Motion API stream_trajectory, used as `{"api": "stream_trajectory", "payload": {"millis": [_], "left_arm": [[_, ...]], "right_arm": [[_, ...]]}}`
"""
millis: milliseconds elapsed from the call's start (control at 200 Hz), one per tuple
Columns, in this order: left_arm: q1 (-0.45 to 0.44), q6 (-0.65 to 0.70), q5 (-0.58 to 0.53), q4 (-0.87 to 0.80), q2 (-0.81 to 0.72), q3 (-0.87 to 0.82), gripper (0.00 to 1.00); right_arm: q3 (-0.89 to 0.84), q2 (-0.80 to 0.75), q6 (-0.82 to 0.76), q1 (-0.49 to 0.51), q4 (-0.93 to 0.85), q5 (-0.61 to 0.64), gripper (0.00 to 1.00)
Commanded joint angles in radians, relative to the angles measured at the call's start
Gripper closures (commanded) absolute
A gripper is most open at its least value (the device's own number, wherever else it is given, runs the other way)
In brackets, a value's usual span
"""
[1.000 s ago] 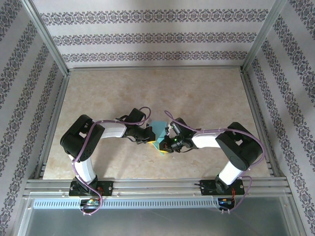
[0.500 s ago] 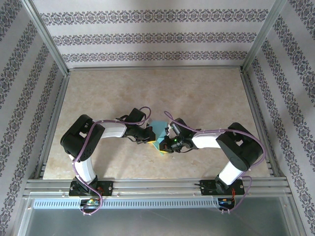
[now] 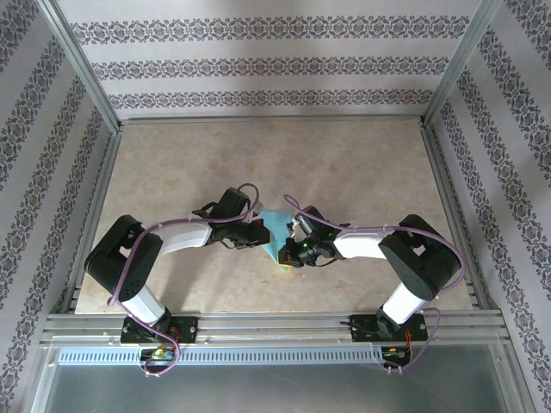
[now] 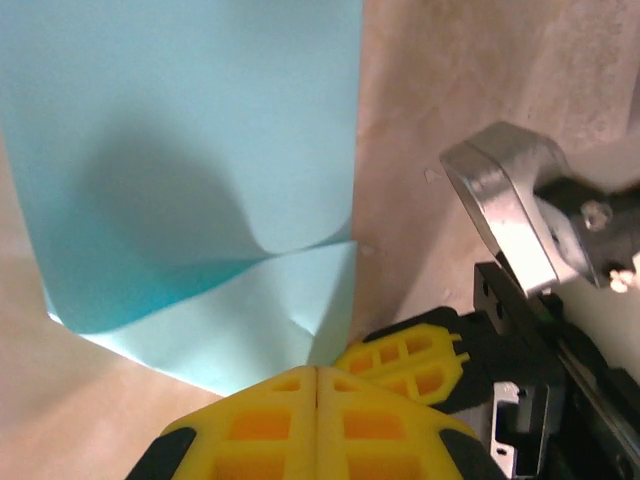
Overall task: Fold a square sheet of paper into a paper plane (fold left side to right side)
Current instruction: Third fold the triangle at the center of the table.
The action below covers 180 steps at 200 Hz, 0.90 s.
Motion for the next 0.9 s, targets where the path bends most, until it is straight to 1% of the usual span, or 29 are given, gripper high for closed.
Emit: {"api": "stream_trajectory", "payload": {"millis": [0, 135, 435, 570, 780, 894], "left_arm": [[-0.032, -0.034, 0.014, 0.066, 0.000, -0.054, 0.98], [-0.049, -0.071, 0.028, 0.153, 0.038, -0.069, 0.98], [-0.055, -0.086, 0.021, 0.219, 0.101, -0.059, 0.99], [-0.055, -0.075, -0.012, 0.186, 0.122, -0.045, 1.00], [-0.051, -0.044, -0.099, 0.051, 0.147, -0.006, 1.00], [-0.037, -0.047, -0.120, 0.031, 0.163, -0.008, 1.00]], "right_arm": [[-0.011, 0.034, -0.030, 0.013, -0.175, 0.119, 1.00], [-0.003, 0.037, -0.035, 0.018, -0.201, 0.135, 1.00], [-0.001, 0.038, -0.035, 0.022, -0.222, 0.147, 1.00], [0.004, 0.038, -0.044, 0.022, -0.243, 0.154, 1.00], [0.014, 0.041, -0.060, 0.024, -0.283, 0.175, 1.00], [0.016, 0.043, -0.064, 0.023, -0.297, 0.180, 1.00]]}}
